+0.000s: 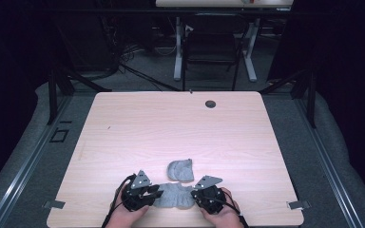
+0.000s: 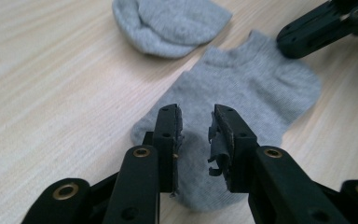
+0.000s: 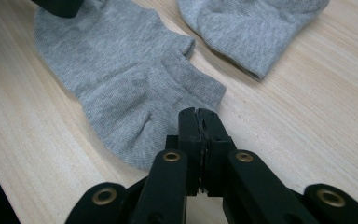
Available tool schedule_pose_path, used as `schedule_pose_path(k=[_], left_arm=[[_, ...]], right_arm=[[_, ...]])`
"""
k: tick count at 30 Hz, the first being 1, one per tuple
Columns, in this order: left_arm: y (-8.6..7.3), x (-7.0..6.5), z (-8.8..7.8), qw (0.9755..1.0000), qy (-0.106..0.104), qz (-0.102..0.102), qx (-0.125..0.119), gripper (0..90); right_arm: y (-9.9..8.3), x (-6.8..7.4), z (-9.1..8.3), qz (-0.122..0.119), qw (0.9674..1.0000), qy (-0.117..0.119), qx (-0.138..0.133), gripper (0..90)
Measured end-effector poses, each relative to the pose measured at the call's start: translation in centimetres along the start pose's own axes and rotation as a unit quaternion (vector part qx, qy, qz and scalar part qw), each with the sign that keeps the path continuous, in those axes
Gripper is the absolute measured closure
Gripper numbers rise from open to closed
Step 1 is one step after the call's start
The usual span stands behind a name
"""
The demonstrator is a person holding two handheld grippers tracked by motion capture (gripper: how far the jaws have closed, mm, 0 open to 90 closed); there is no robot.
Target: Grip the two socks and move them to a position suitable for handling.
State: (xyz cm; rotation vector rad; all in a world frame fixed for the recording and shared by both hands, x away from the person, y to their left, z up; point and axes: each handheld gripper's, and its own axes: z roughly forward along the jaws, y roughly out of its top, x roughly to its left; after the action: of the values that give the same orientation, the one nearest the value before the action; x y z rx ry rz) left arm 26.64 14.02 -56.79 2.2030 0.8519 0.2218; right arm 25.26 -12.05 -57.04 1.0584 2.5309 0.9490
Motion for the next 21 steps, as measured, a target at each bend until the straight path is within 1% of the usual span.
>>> schedule_pose_path(k=[2,3,4,6,7,8,10,11,13,14,17,20,21], left_arm=[[-0.1,0.0,0.2,1.0000,0.001,-0.001,0.006,70.3],[-0.2,-0.1,0.3,1.0000,0.000,-0.003,0.006,70.3],[-0.2,-0.1,0.4,1.0000,0.001,0.000,0.007,70.2],[-0.3,-0.1,0.5,1.0000,0.000,-0.001,0.006,70.2],[-0.3,0.0,0.5,1.0000,-0.001,0.000,0.007,70.2],[-0.4,-0.1,0.6,1.0000,-0.001,-0.005,0.004,70.2],[-0.5,0.0,0.6,1.0000,-0.005,-0.008,0.003,70.2],[-0.5,-0.1,0.6,1.0000,-0.005,-0.007,0.002,70.1],[-0.6,-0.1,0.7,1.0000,-0.005,-0.007,0.000,70.0],[-0.6,-0.1,0.7,1.0000,-0.005,-0.003,0.001,69.9],[-0.6,-0.3,0.7,0.9999,-0.010,-0.004,0.001,69.1],[-0.7,-0.5,0.6,0.9999,-0.012,0.000,0.002,66.7],[-0.7,-0.6,0.6,0.9999,-0.013,-0.002,0.001,65.8]], right_arm=[[0.1,0.0,-0.2,0.007,0.9999,-0.001,-0.008,86.6],[0.2,0.1,-0.3,0.007,0.9999,0.000,-0.015,86.1],[0.3,0.2,-0.5,0.005,0.9997,0.000,-0.022,84.8],[0.6,0.5,-0.4,0.002,0.9990,0.013,-0.044,83.0],[0.7,0.6,-0.3,-0.002,0.9987,0.017,-0.047,81.9],[0.8,0.7,-0.1,-0.005,0.9986,0.020,-0.048,81.0],[0.9,0.9,0.5,-0.016,0.9989,0.019,-0.041,79.4],[0.8,0.9,0.7,-0.018,0.9991,0.017,-0.036,78.8],[0.6,0.8,0.9,-0.016,0.9993,0.016,-0.029,78.7],[0.5,0.7,0.9,-0.016,0.9994,0.017,-0.027,78.9],[0.3,0.5,0.7,-0.007,0.9995,0.019,-0.022,80.1],[0.0,0.3,0.4,-0.003,0.9997,0.017,-0.016,81.7],[-0.1,0.2,0.3,-0.003,0.9997,0.018,-0.014,81.7]])
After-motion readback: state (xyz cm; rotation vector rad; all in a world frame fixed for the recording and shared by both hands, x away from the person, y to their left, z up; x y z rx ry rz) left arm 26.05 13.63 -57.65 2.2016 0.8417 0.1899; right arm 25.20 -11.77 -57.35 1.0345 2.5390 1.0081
